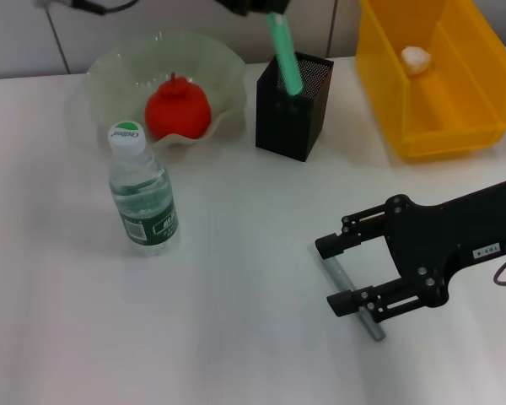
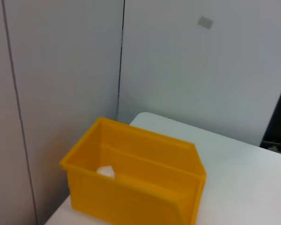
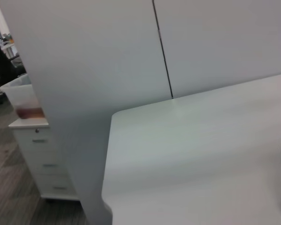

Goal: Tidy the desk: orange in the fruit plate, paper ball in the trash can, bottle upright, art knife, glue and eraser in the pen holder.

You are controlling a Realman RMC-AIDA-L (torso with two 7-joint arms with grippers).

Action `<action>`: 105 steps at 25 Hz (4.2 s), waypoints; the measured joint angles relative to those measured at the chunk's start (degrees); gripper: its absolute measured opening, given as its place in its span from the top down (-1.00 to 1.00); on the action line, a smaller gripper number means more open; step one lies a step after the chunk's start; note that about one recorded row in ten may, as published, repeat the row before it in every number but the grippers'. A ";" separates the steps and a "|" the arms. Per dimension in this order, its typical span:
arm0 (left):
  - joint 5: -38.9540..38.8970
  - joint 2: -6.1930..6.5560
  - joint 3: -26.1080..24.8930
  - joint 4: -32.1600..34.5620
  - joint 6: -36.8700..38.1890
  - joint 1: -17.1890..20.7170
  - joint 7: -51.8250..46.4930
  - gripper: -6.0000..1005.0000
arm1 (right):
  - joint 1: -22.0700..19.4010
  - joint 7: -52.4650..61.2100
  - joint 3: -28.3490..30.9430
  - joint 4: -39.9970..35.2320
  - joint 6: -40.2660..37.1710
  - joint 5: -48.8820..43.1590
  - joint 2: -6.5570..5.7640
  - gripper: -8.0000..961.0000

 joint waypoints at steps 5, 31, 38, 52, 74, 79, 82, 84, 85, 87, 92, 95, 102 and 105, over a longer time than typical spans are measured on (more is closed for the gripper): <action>0.91 -0.49 1.30 -3.13 -4.66 -2.38 -1.98 0.69 | 0.26 -0.40 -1.51 -0.22 -0.13 0.12 0.00 -0.40; 3.37 -0.80 12.58 -8.26 -24.04 0.73 -9.05 0.69 | 2.64 -2.46 -10.26 0.17 2.77 5.00 0.26 -0.40; 3.37 -0.80 15.01 -8.52 -25.43 1.46 -10.09 0.69 | 3.28 -2.49 -11.22 0.26 3.24 5.69 0.27 -0.40; 0.85 -0.71 16.89 -7.20 -24.59 2.82 -9.86 0.27 | 3.73 -2.49 -11.43 2.12 4.59 6.80 0.27 -0.40; -31.80 2.85 -3.81 14.33 5.97 36.78 11.43 -0.45 | 4.03 33.91 -10.22 -17.20 9.40 -4.37 -0.01 -0.41; -35.56 2.77 -4.14 14.23 9.40 43.72 18.91 -0.45 | 6.12 46.39 -12.60 -26.94 8.67 -15.89 -0.09 -0.40; -37.84 2.09 -5.43 12.80 13.27 47.45 24.67 -0.45 | 10.98 50.82 -17.73 -30.23 5.24 -29.64 -0.20 -0.40; -38.01 2.02 -6.57 10.83 15.23 48.25 26.41 -0.45 | 11.94 50.89 -18.87 -29.82 4.96 -31.99 -0.20 -0.40; -38.01 2.02 -6.57 10.83 15.23 48.25 26.41 -0.45 | 11.94 50.89 -18.87 -29.82 4.96 -31.99 -0.20 -0.40; -38.03 2.24 -8.48 7.22 17.47 48.42 27.99 -0.45 | 14.62 50.82 -22.10 -26.71 5.05 -37.91 -0.12 -0.40; -37.76 2.57 -13.24 0.12 20.52 48.65 31.84 -0.45 | 18.03 48.82 -23.59 -20.69 5.62 -43.34 -0.19 -0.41; -37.67 2.65 -14.16 -1.35 20.74 49.36 33.05 -0.45 | 20.11 47.49 -23.65 -14.41 7.34 -45.50 -0.20 -0.41; -36.37 2.13 -14.34 -2.48 19.99 50.01 33.26 -0.45 | 22.12 47.46 -23.07 -1.84 15.65 -46.68 -0.14 -0.40; -36.13 1.88 -14.40 -4.87 19.57 49.92 33.96 -0.45 | 23.11 50.29 -23.07 2.94 19.53 -46.87 -0.10 -0.40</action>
